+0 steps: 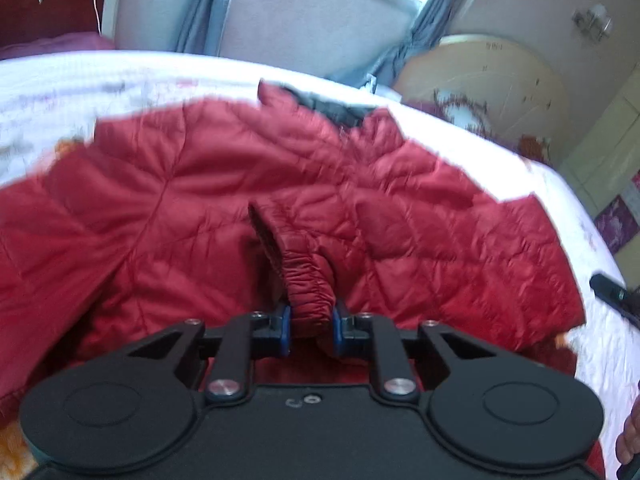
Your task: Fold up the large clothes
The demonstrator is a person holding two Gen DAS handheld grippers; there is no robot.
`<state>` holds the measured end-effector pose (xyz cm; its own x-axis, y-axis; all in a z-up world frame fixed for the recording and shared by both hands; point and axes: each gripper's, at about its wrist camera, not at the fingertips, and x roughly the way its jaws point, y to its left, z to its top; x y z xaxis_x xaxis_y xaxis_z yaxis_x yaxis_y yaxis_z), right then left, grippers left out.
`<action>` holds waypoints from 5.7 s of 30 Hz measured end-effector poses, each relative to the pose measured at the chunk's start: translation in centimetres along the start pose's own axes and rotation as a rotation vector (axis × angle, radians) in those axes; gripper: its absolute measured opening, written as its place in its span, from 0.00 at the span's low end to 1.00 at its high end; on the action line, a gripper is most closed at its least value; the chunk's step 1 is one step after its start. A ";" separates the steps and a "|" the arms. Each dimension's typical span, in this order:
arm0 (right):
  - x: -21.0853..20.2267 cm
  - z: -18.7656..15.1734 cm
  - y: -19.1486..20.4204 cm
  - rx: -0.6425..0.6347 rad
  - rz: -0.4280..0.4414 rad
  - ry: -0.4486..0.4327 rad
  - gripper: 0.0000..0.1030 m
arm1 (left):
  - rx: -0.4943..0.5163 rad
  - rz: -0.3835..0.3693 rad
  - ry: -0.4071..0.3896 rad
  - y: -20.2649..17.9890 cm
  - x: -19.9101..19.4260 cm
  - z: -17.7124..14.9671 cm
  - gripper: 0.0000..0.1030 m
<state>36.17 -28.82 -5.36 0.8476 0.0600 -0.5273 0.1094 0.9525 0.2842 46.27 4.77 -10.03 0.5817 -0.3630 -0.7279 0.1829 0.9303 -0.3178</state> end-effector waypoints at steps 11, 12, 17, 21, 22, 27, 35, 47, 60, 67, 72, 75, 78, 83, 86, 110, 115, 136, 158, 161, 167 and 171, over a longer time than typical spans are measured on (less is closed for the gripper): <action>2.9 0.5 -2.6 0.030 -0.016 0.073 0.16 | 0.008 0.161 -0.112 2.8 -3.9 -1.3 0.17; 3.2 0.4 -2.2 0.009 -0.013 0.082 0.16 | 0.002 0.165 -0.108 2.7 -3.7 -1.4 0.18; 8.4 -1.3 -1.7 -0.101 -0.108 0.228 0.16 | -0.027 0.191 -0.075 3.5 -2.4 -2.2 0.18; 9.2 -1.5 -2.5 -0.113 -0.085 0.254 0.16 | -0.013 0.173 -0.047 3.7 -2.4 -2.4 0.20; 8.4 -1.1 -2.8 -0.092 -0.071 0.222 0.16 | -0.017 0.185 -0.065 3.9 -3.2 -2.3 0.27; 8.1 2.4 -3.3 -0.086 -0.057 0.118 0.16 | -0.018 0.271 -0.201 3.4 -5.7 -0.8 0.33; 16.8 3.4 -4.4 -0.129 -0.140 0.280 0.16 | 0.064 0.202 -0.041 2.1 2.2 0.8 0.32; 16.6 3.3 -3.6 -0.191 -0.149 0.267 0.16 | 0.120 0.243 -0.051 0.9 2.6 0.4 0.38; 18.6 4.4 -2.2 -0.238 -0.126 0.229 0.16 | 0.164 0.264 -0.040 0.8 4.0 1.8 0.40; 18.0 5.8 -4.8 -0.174 -0.115 0.254 0.16 | 0.153 0.269 -0.049 0.5 3.4 1.9 0.39; 13.0 4.9 -3.0 -0.225 -0.045 0.238 0.16 | 0.156 0.197 -0.134 -0.6 -0.7 0.7 0.46; 13.0 2.3 -2.6 -0.231 -0.066 0.325 0.16 | 0.250 0.214 -0.075 -1.7 0.0 -0.6 0.46; 12.4 1.1 -3.0 -0.227 -0.094 0.311 0.16 | 0.248 0.228 0.023 -0.9 1.9 -1.4 0.48; 8.1 1.5 -2.0 -0.244 -0.076 0.250 0.16 | 0.238 0.242 -0.027 -1.5 0.0 -1.2 0.60; 8.6 -0.8 -1.3 -0.282 -0.090 0.336 0.16 | 0.264 0.285 0.032 -1.9 1.6 -1.9 0.70; 0.8 -2.1 1.0 -0.258 -0.022 0.204 0.39 | -0.127 0.409 -0.150 3.6 -11.0 -8.6 0.87; 0.9 -3.0 0.8 -0.229 0.014 0.232 0.39 | -0.255 0.511 -0.189 6.6 -15.7 -12.4 0.83; 2.1 -2.3 3.1 -0.213 0.051 0.259 0.39 | -1.121 0.427 -0.625 22.1 -24.0 -18.5 0.46; 3.4 -0.6 5.5 -0.120 -0.062 0.211 0.39 | -0.266 0.289 -0.406 11.2 -12.3 -0.2 0.07; 3.8 -0.5 4.9 -0.107 -0.060 0.212 0.39 | -0.159 0.242 -0.349 7.5 -9.3 0.7 0.07; 4.8 0.0 2.7 -0.053 -0.047 0.211 0.39 | 0.049 0.093 -0.208 0.0 -4.1 1.0 0.07; 5.1 0.4 0.6 0.015 -0.034 0.215 0.39 | 0.225 0.097 -0.157 -5.4 -1.5 0.1 0.07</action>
<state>40.71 -28.03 -7.56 0.7130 0.0920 -0.6951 0.1450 0.9506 0.2745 44.47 0.30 -7.20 0.7173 -0.2758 -0.6398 0.2814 0.9548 -0.0961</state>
